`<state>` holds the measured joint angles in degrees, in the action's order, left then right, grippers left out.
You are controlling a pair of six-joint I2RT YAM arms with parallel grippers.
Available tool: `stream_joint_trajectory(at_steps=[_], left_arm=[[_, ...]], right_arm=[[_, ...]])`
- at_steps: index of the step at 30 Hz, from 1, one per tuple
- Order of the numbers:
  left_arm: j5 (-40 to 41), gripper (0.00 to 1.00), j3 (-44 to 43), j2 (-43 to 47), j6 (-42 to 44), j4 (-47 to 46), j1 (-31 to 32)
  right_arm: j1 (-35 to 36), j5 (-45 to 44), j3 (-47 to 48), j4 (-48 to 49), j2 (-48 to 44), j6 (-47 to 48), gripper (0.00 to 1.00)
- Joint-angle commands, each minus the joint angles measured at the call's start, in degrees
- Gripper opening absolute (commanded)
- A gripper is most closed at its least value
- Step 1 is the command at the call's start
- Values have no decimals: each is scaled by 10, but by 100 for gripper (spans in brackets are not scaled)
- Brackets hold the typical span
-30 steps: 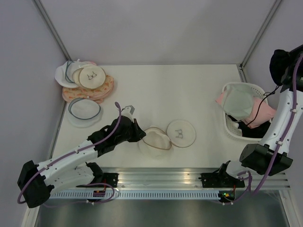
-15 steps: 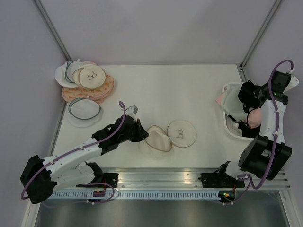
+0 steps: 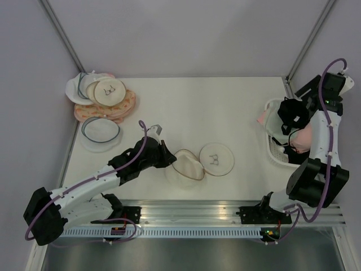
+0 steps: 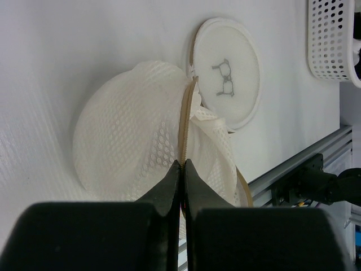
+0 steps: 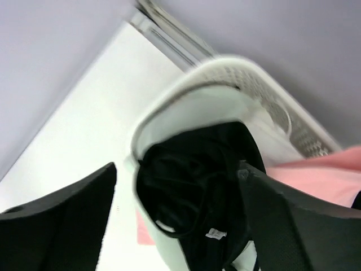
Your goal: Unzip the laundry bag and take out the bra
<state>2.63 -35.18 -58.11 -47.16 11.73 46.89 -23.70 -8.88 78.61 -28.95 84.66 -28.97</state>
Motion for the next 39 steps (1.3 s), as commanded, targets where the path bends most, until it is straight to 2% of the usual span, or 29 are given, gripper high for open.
stream_joint_trajectory(at_steps=[1, 5, 8, 11, 12, 14, 17, 21, 26, 34, 39], left_arm=[[-4, 2, 1, 14, -14, -26, -8], [-1, 2, 7, 33, -15, -24, -12], [8, 2, 17, 47, -18, -29, -14], [15, 2, 26, 62, -21, -30, -16], [17, 2, 31, 69, -25, -30, -16], [25, 2, 45, 76, -30, -31, -17], [41, 2, 68, 90, -40, -35, -19], [64, 2, 97, 104, -50, -49, -22], [87, 2, 145, 96, -48, -107, -36], [69, 2, 172, 23, -38, -258, -84], [44, 2, 148, -26, -41, -297, -100]], right_arm=[[24, 14, 87, -31, -60, 19, 97], [71, 32, 126, -73, -84, 38, 98], [125, 112, 106, -60, -116, 43, 98], [230, 130, 64, -48, -144, 60, 98], [300, 123, 35, -48, -156, 60, 98], [378, 101, -2, -41, -172, 56, 98], [438, 79, -83, -27, -181, 47, 98], [473, 37, -185, -4, -182, 30, 98], [496, -13, -259, 14, -166, 16, 98], [504, -43, -308, 28, -131, -12, 97], [520, -44, -336, 28, -111, -27, 89]])
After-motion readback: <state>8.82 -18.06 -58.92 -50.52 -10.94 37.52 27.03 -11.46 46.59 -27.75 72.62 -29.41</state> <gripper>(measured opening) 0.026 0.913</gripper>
